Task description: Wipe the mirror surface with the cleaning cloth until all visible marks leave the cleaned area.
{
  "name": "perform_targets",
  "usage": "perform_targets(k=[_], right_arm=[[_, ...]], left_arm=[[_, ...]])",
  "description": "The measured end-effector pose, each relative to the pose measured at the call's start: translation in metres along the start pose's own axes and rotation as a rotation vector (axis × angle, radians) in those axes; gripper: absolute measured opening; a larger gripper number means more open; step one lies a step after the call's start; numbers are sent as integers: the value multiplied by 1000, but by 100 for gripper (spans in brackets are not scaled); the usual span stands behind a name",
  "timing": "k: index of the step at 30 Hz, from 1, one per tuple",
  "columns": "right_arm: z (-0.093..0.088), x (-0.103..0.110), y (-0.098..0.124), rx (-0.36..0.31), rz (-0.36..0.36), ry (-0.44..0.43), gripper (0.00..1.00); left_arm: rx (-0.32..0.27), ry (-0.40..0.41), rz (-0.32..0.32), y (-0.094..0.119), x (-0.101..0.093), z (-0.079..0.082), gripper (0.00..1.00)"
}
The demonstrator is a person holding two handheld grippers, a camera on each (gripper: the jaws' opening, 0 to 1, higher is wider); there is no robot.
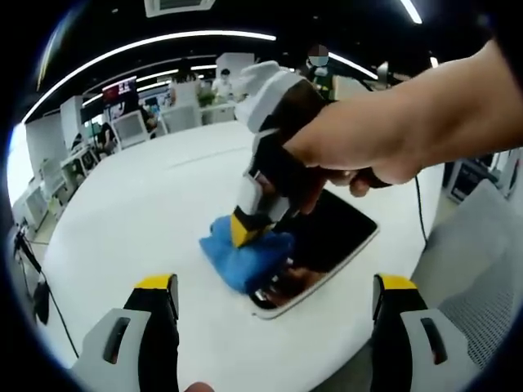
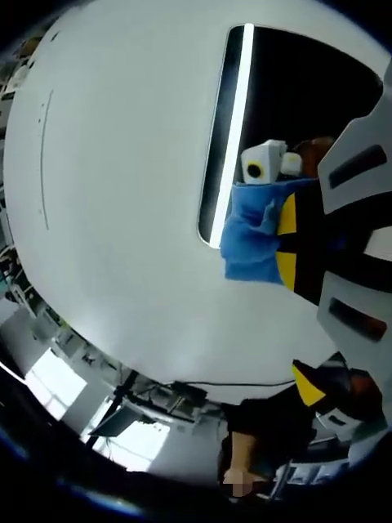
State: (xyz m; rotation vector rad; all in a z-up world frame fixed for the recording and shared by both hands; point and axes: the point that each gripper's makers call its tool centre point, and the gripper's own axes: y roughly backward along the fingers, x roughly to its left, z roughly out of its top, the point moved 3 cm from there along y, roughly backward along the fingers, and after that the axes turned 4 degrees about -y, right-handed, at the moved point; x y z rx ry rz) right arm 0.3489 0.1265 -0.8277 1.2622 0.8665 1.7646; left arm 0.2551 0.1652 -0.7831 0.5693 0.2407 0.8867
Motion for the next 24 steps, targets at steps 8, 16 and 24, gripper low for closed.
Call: perform_targets(k=[8, 16, 24], right_arm=[[-1, 0, 1, -7, 15, -1, 0], [-2, -1, 2, -11, 9, 12, 0], [-5, -3, 4, -17, 8, 30, 0]], left_arm=[[1, 15, -1, 0, 0, -1, 99], [2, 13, -1, 1, 0, -1, 99], [14, 2, -10, 0, -2, -2, 99]])
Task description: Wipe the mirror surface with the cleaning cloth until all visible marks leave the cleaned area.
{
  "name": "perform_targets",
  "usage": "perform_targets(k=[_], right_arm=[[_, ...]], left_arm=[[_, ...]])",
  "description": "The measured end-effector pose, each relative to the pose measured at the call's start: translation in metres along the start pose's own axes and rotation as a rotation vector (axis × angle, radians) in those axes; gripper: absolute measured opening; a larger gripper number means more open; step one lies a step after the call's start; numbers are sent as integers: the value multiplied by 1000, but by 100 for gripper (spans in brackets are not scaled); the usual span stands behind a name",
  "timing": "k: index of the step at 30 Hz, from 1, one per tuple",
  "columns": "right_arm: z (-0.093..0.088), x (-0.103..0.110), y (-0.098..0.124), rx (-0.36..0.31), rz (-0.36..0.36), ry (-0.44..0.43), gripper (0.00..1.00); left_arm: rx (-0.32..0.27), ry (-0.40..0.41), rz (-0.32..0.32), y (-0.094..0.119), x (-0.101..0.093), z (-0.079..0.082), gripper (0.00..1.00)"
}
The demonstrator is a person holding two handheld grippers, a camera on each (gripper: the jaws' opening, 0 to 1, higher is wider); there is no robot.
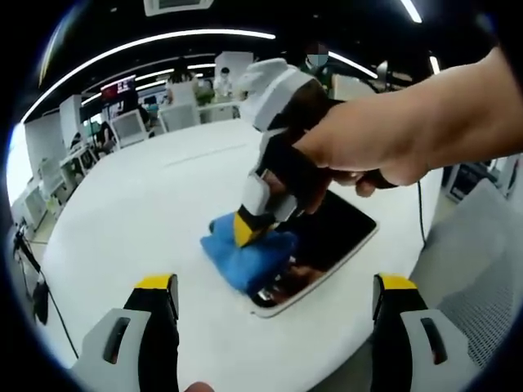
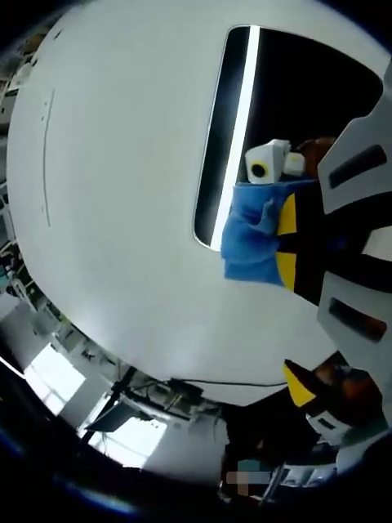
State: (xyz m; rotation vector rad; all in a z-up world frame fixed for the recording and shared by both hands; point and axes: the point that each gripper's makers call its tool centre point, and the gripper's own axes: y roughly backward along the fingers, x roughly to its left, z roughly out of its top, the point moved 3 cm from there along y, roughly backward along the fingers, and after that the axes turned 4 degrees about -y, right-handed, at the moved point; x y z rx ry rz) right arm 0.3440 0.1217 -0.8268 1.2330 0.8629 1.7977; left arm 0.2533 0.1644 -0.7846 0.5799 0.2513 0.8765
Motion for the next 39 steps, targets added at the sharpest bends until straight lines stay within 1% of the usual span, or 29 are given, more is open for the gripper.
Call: perform_targets(k=[4, 16, 32, 39], right_arm=[[-1, -5, 3, 3, 7, -17, 0], [-2, -17, 8, -10, 8, -27, 0], [-6, -43, 23, -30, -8, -45, 0], [-6, -60, 29, -37, -3, -59, 0]], left_arm=[[2, 3, 2, 0, 0, 0, 99], [-1, 8, 9, 0, 3, -1, 99], [-5, 14, 10, 1, 3, 0, 99], [-3, 20, 10, 1, 2, 0, 99]])
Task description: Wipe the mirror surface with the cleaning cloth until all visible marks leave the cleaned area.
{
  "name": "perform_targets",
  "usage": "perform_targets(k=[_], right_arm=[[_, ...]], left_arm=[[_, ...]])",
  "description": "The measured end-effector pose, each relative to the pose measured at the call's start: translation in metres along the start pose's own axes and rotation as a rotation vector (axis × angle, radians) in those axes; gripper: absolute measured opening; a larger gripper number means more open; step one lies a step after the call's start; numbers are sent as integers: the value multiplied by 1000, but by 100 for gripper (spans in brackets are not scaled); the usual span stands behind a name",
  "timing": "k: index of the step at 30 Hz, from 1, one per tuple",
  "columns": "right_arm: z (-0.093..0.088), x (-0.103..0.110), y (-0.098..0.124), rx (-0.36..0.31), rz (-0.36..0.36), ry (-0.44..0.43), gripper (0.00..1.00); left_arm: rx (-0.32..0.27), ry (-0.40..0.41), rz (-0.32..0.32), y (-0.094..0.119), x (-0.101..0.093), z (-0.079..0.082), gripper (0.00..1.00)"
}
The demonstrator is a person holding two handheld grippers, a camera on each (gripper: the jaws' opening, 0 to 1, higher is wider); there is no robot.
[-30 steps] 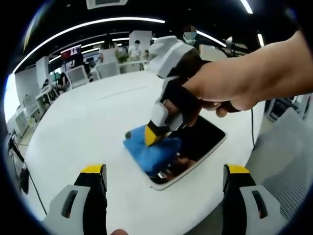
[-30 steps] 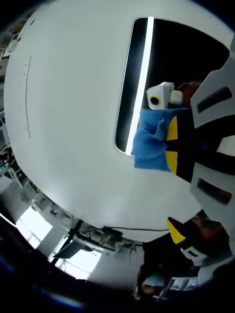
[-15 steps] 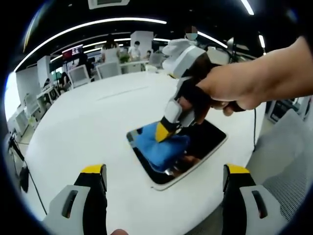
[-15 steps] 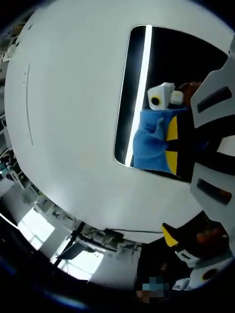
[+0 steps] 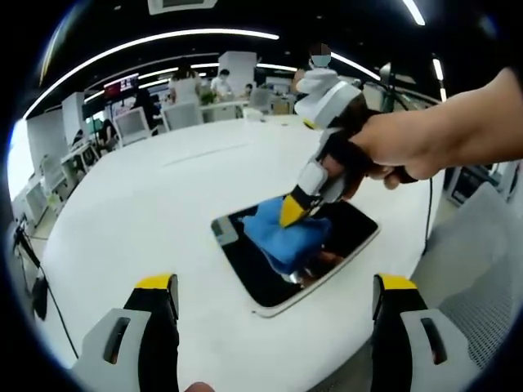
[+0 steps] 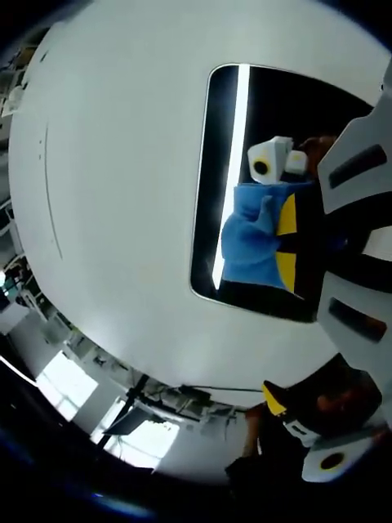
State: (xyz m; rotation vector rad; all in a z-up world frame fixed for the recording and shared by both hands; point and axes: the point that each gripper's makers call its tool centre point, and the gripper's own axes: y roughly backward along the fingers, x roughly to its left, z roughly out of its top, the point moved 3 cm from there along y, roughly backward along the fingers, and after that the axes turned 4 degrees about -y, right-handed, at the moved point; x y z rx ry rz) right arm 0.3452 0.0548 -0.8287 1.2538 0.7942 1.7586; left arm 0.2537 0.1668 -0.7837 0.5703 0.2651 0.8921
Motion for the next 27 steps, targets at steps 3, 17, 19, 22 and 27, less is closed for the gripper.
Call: perform_targets(k=[3, 17, 19, 22, 27], right_arm=[[0, -9, 4, -1, -3, 0, 0], [-8, -52, 33, -1, -25, -39, 0], [-8, -58, 35, -6, -28, -46, 0], [-8, -63, 37, -8, -34, -47, 0], [-9, -74, 42, -7, -47, -57, 0]], left_arm=[[1, -6, -2, 0, -1, 0, 99], [-21, 23, 13, 3, 2, 2, 99], [-22, 19, 11, 3, 2, 2, 99], [-27, 17, 4, 2, 0, 4, 99], [-30, 18, -2, 2, -1, 4, 99]])
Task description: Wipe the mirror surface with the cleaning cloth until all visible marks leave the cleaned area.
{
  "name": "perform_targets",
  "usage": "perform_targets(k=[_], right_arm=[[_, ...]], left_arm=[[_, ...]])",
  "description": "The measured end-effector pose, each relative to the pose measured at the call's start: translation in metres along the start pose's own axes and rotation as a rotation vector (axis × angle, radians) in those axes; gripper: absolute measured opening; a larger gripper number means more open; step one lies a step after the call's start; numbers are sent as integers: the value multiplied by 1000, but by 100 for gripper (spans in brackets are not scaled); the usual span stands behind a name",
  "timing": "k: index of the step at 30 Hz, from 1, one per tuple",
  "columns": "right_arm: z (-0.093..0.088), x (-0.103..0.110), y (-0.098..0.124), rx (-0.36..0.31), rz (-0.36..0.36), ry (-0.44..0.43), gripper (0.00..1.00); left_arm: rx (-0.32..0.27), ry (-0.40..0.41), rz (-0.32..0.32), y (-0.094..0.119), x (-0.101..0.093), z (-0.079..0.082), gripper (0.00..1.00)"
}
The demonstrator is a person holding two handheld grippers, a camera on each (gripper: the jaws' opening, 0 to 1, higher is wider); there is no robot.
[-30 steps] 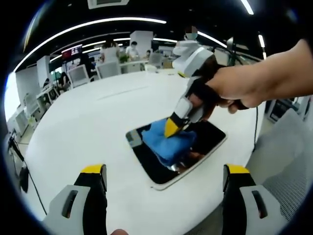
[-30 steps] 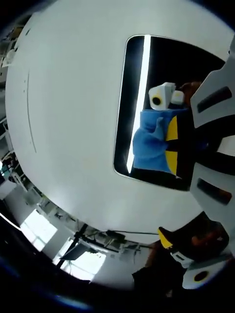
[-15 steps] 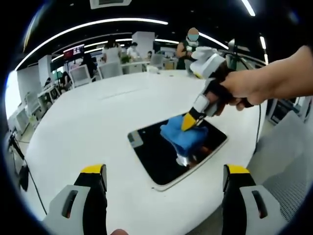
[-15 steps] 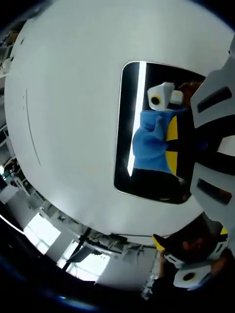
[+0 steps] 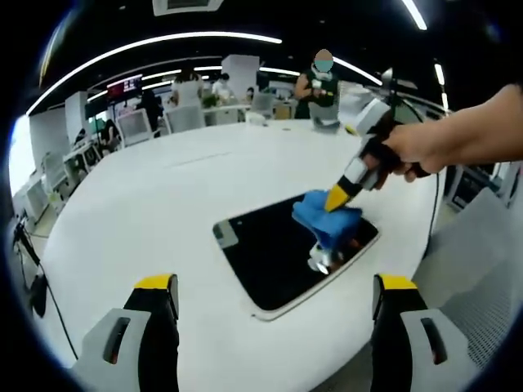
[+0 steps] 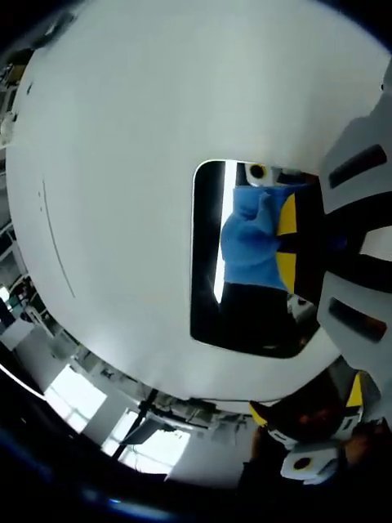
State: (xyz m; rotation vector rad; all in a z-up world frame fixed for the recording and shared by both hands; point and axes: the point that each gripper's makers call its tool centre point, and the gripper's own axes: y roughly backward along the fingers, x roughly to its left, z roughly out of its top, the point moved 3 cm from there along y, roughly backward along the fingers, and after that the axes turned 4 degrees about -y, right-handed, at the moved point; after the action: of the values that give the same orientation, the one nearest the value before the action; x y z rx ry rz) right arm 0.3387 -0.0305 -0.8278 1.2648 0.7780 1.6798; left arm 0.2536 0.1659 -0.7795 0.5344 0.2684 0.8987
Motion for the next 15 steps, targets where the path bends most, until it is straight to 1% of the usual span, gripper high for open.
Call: perform_targets(k=[4, 6, 9, 15], right_arm=[[1, -5, 1, 0, -6, 3, 0], [1, -6, 2, 1, -8, 10, 0], [1, -11, 4, 2, -8, -3, 0], [-1, -16, 8, -6, -14, -16, 0]], left_arm=[[-3, 8, -7, 0, -1, 0, 99], [-10, 11, 2, 1, 1, 1, 99], [-11, 2, 18, 2, 3, 1, 99], [7, 8, 10, 1, 2, -1, 99]])
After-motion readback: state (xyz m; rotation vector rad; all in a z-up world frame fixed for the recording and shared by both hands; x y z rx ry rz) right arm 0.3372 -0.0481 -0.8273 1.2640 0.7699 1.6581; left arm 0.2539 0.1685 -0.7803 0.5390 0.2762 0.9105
